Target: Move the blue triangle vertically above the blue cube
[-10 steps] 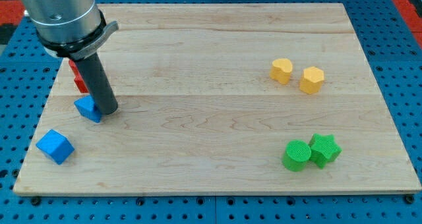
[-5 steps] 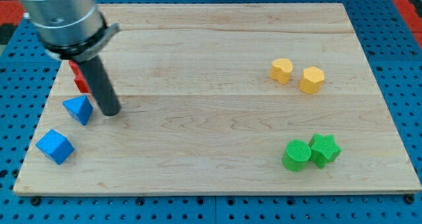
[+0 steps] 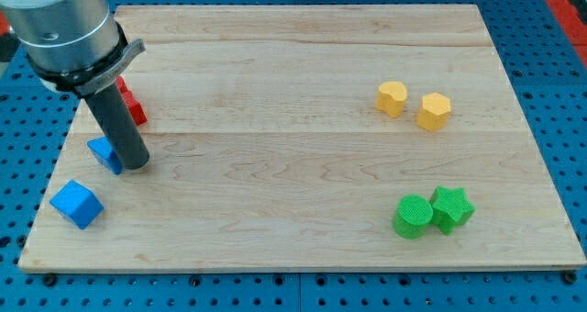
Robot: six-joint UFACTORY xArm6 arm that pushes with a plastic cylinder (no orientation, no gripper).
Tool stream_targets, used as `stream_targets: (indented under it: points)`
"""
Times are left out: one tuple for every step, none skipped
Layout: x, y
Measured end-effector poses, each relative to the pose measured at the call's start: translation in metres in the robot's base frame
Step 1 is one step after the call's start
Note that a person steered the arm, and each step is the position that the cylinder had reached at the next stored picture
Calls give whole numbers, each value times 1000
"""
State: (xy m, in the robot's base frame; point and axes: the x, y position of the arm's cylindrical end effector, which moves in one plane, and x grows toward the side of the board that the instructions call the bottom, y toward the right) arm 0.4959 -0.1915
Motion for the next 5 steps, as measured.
stream_targets:
  points:
    - [13,-1]
    - [11,10]
    - [-13,28]
    - [-34,20]
    - [-33,-2]
